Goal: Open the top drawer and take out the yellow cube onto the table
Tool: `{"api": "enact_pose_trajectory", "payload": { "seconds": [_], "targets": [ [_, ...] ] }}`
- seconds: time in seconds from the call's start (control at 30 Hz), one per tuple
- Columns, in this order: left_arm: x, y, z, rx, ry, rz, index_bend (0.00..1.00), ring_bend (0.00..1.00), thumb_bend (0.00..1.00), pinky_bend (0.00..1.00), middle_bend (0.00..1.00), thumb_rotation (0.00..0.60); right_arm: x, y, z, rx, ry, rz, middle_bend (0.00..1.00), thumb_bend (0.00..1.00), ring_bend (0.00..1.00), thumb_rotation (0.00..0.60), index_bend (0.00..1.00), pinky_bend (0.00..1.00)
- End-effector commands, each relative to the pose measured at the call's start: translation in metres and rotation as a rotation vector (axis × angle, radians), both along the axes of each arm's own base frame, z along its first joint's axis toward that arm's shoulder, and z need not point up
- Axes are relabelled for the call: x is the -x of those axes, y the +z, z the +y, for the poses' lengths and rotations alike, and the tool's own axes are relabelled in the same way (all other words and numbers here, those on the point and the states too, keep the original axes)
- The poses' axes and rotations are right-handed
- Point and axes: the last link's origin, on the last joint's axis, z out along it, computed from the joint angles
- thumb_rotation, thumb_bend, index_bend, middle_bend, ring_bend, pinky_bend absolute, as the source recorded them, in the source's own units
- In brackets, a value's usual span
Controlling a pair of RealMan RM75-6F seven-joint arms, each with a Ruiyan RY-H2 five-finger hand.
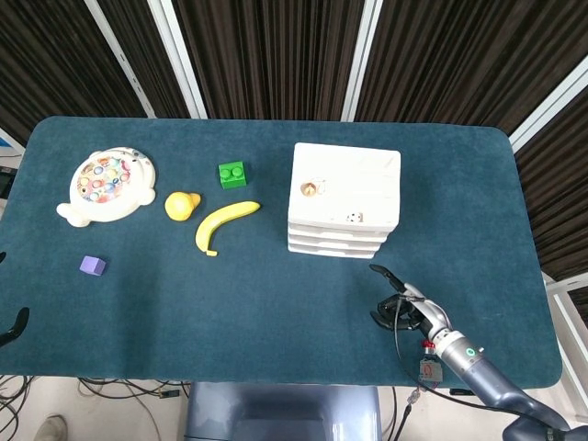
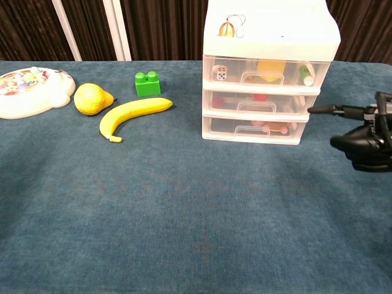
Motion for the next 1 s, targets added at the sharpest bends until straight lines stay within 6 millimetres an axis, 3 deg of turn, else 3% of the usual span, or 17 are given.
{"api": "enact_pose_trajectory", "payload": {
  "seconds": [0.03, 0.23, 0.37, 0.5, 1.0],
  "targets": [
    [0.000, 0.000, 0.000, -0.001, 0.001, 0.000, 0.07, 0.00, 0.34, 0.00, 0.00, 0.600, -0.005, -0.003, -0.005, 0.034, 0.001, -0.006, 0.88, 0.61, 0.95, 0.600, 0.00, 1.00],
    [0.000, 0.000, 0.000, -0.002, 0.004, 0.003, 0.07, 0.00, 0.34, 0.00, 0.00, 0.600, -0.013, -0.005, -0.015, 0.062, -0.001, -0.021, 0.89, 0.68, 0.96, 0.600, 0.00, 1.00],
    [0.000, -0.001, 0.001, 0.001, 0.006, 0.005, 0.07, 0.00, 0.34, 0.00, 0.00, 0.600, -0.019, -0.009, -0.021, 0.072, -0.001, -0.029, 0.89, 0.64, 0.96, 0.600, 0.00, 1.00],
    [-0.001, -0.002, 0.001, 0.004, 0.009, 0.009, 0.08, 0.00, 0.34, 0.00, 0.00, 0.600, -0.025, -0.013, -0.027, 0.080, -0.005, -0.049, 0.89, 0.52, 0.96, 0.600, 0.00, 1.00],
    [0.000, -0.002, 0.002, 0.004, 0.016, 0.007, 0.07, 0.00, 0.34, 0.00, 0.00, 0.600, -0.047, -0.029, -0.038, 0.073, 0.000, -0.071, 0.89, 0.51, 0.96, 0.600, 0.00, 1.00]
  ]
}}
